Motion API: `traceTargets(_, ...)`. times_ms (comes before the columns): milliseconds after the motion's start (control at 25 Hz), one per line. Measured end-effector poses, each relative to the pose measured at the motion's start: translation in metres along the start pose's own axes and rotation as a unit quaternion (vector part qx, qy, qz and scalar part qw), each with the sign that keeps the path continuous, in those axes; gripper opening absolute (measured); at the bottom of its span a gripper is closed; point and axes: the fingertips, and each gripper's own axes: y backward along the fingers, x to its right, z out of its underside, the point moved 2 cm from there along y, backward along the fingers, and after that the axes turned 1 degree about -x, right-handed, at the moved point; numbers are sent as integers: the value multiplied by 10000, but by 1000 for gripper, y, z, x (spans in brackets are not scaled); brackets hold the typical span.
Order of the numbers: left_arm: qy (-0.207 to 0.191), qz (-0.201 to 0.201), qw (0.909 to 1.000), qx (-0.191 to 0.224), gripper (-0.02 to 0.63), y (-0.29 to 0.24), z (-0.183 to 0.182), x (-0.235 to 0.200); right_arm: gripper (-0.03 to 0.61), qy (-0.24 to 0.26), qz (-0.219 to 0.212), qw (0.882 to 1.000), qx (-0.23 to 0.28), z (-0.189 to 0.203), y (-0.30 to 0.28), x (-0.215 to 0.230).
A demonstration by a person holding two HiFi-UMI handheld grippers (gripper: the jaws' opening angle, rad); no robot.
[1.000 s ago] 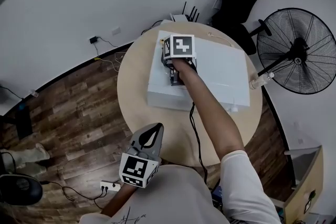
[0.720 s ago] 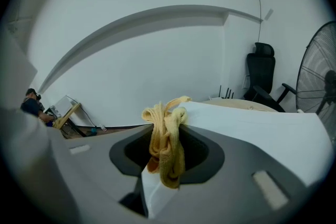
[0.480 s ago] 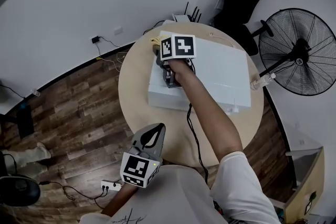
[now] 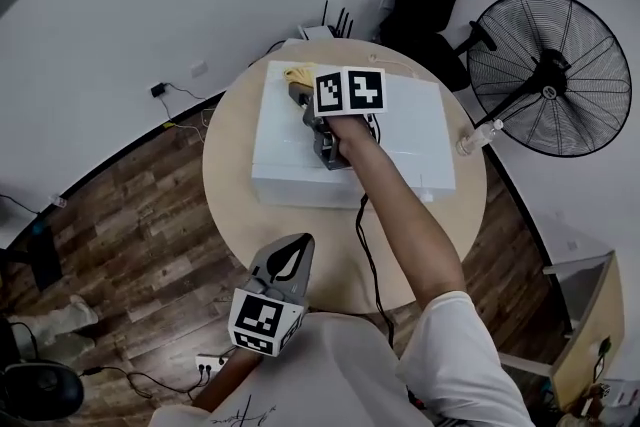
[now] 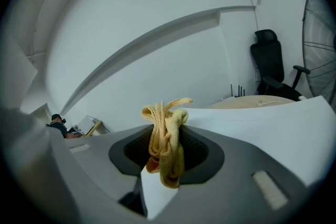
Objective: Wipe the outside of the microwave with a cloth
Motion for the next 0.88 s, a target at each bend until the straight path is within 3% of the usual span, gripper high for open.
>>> traceTargets(560, -348, 902, 9952, -152, -8, -50, -1, 76, 141, -511, 1027, 9929, 322, 19, 136, 139)
traceTargets(880, -461, 1197, 9916, -187, -8, -68, -4, 105, 141, -657, 1907, 9790, 291, 43, 205, 214)
